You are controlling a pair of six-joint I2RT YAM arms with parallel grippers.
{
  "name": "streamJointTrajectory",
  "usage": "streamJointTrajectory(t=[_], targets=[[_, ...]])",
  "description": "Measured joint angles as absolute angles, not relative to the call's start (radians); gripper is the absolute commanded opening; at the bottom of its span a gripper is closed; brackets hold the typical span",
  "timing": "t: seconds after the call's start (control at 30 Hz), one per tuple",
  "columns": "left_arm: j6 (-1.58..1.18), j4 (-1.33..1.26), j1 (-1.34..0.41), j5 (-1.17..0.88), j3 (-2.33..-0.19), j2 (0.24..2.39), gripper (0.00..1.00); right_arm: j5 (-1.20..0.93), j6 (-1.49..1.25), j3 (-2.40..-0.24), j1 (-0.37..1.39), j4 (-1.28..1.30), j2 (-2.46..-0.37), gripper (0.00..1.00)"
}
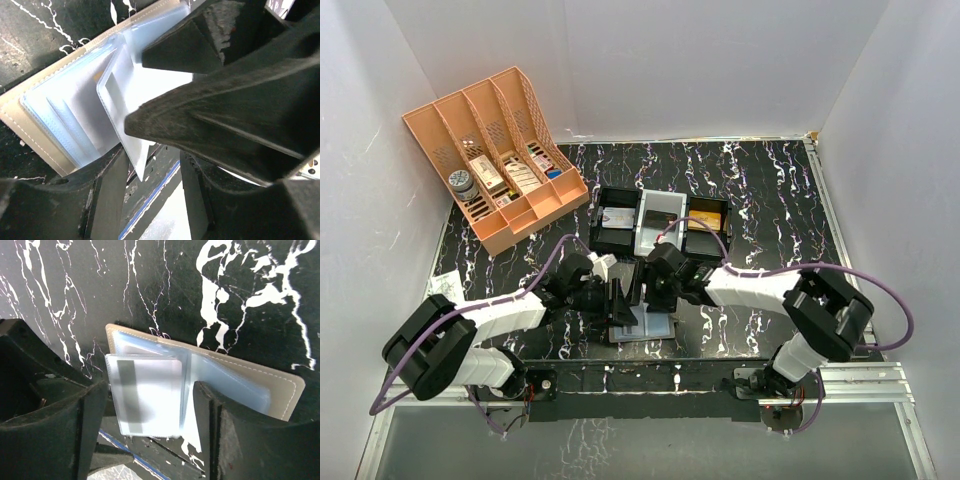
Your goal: Take the credit cards out of the card holder
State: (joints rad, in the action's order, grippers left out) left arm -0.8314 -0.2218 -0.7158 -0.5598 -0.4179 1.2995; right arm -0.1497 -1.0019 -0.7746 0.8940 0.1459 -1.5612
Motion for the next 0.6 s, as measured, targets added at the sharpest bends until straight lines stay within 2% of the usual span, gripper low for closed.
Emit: streamJointTrajectory(t=[0.37,0.6], targets=[[-0.847,-0.268,-0.739,-0.566,-0.498,1.375,0.50,0.030,-1.048,-0.838,0.851,0.347,-1.353,0.74],[-0.862,-0.283,-0.832,-0.549,-0.598,1.509,0.62,0.123,-1.109,-0.781,0.813,0.403,-1.182,0.72]])
